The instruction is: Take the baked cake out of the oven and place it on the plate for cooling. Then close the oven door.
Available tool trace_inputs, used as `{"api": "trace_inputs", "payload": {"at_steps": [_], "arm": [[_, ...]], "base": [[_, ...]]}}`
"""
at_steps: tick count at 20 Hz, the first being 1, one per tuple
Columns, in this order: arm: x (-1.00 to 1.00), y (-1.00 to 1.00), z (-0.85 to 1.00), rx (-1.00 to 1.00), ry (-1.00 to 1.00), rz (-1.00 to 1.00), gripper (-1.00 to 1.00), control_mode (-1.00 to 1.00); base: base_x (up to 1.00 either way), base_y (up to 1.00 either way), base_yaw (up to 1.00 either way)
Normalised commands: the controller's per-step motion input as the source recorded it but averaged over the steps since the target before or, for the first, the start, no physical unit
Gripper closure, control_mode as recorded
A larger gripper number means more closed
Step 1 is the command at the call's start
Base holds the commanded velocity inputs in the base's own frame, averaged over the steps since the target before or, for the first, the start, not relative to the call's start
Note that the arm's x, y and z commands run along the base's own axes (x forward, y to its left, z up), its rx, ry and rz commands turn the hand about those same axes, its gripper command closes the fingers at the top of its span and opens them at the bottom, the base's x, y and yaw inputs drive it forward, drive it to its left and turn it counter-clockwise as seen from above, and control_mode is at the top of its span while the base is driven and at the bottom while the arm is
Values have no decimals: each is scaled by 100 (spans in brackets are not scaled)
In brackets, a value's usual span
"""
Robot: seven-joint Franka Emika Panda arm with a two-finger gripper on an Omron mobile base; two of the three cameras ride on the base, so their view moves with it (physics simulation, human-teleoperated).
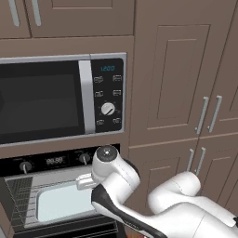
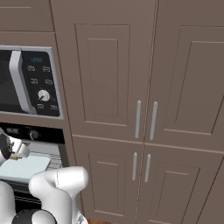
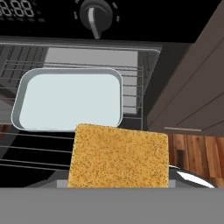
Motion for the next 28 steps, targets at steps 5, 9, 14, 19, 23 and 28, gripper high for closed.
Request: {"api": "trace_inputs", "payload": {"at_steps": [5, 9, 14, 19, 23, 28], "arm": [[-5, -2, 4, 0, 0, 0, 100, -100], [0, 0, 0, 0, 0, 0, 100, -100], [0, 0, 0, 0, 0, 0, 100, -100], [0, 0, 0, 0, 0, 0, 100, -100], [0, 0, 0, 0, 0, 0, 100, -100], [0, 0, 0, 0, 0, 0, 100, -100]], "base": [[0, 0, 0], [0, 0, 0], [0, 0, 0], [0, 0, 0], [0, 0, 0], [0, 0, 0]]}}
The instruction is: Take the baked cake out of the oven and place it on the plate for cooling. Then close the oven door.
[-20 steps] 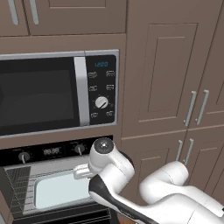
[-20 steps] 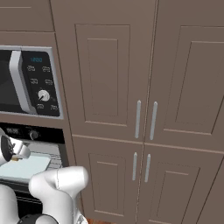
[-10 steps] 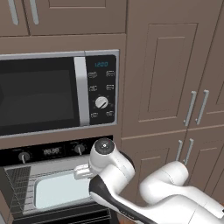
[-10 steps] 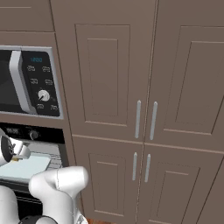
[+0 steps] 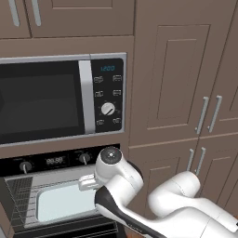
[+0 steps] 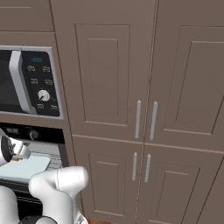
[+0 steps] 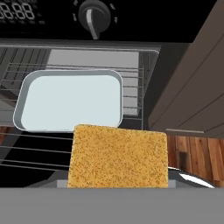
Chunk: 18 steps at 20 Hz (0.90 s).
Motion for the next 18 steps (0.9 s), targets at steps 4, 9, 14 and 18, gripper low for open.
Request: {"api": "trace_inputs", "payload": {"at_steps": [4, 9, 14, 18], "arm": [[0, 0, 0, 0, 0, 0, 100, 100], [0, 0, 0, 0, 0, 0, 100, 100], [0, 0, 0, 0, 0, 0, 100, 100], [0, 0, 0, 0, 0, 0, 100, 100]], "base": [[0, 0, 0], [0, 0, 0], [-15, -6, 0], [-66, -32, -3]]}}
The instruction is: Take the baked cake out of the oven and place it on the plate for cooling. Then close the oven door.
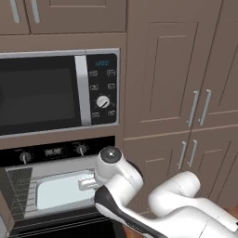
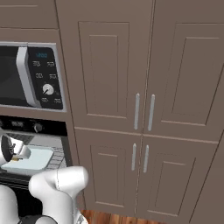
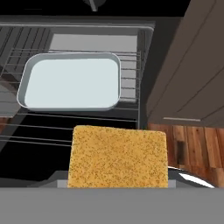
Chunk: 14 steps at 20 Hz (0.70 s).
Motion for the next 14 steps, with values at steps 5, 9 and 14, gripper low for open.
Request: {"api": "trace_inputs", "payload": {"at_steps": [5, 9, 14], "arm": [[0, 0, 0, 0, 0, 0, 100, 100], [0, 0, 0, 0, 0, 0, 100, 100], [0, 0, 0, 0, 0, 0, 100, 100]], "base": [[-17, -47, -7], [1, -69, 0], [1, -79, 0]]}}
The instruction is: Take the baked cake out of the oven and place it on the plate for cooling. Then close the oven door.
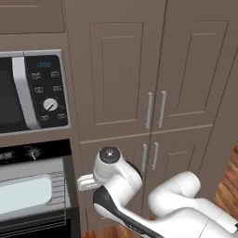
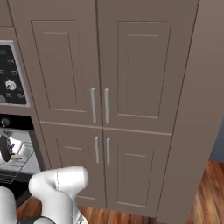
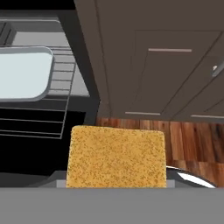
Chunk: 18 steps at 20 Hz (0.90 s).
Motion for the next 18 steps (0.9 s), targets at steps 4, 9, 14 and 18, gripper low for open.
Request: {"api": "trace_inputs", "payload": {"at_steps": [4, 9, 14, 18], "arm": [[0, 0, 0, 0, 0, 0, 100, 100], [0, 0, 0, 0, 0, 0, 100, 100], [0, 0, 0, 0, 0, 0, 100, 100], [0, 0, 0, 0, 0, 0, 100, 100]], "base": [[2, -77, 0], [-8, -59, 21], [-1, -33, 64], [0, -21, 78]]}}
